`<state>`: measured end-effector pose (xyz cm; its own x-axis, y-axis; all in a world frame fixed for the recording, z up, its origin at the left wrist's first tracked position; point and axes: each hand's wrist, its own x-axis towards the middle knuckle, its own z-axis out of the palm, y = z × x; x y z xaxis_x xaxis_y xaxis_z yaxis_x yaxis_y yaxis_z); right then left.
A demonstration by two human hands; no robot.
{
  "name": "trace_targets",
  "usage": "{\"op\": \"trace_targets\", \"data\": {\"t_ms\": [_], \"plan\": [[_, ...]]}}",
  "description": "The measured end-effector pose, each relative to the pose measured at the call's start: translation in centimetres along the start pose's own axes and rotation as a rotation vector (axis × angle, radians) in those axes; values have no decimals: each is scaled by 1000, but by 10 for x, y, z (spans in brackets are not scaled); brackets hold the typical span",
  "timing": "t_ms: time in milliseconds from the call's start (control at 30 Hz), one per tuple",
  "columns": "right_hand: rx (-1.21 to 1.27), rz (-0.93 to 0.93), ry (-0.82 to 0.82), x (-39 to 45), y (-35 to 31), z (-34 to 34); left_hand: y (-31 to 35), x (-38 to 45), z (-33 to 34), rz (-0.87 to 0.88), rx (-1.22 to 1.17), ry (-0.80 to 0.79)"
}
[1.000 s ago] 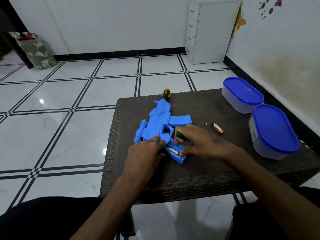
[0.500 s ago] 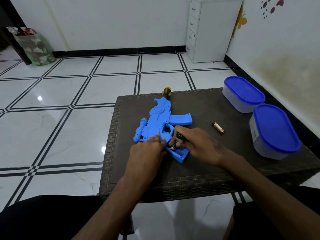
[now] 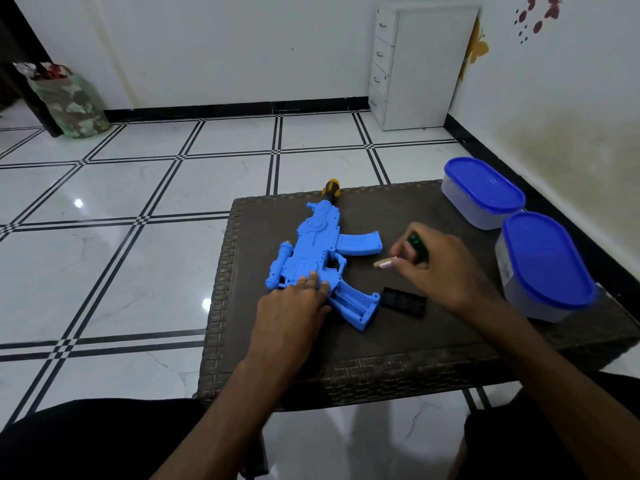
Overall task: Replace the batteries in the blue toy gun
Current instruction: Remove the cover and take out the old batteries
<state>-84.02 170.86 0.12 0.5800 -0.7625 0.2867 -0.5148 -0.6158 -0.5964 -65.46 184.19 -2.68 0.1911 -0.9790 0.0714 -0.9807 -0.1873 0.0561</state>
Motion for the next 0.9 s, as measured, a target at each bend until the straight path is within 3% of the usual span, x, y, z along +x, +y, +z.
{"op": "trace_targets", "data": {"t_ms": [167,333,467,900], "plan": [[-166,215,18,-2,43,-5,1,0,2,-8,-7,16],[-270,295,18,-2,53,2,2,0,4,-16,-13,16],[-379,336,31,-3,52,7,2,-1,3,-17,-13,8],[-364,320,15,-6,40,4,4,-1,-1,-53,-44,62]]}}
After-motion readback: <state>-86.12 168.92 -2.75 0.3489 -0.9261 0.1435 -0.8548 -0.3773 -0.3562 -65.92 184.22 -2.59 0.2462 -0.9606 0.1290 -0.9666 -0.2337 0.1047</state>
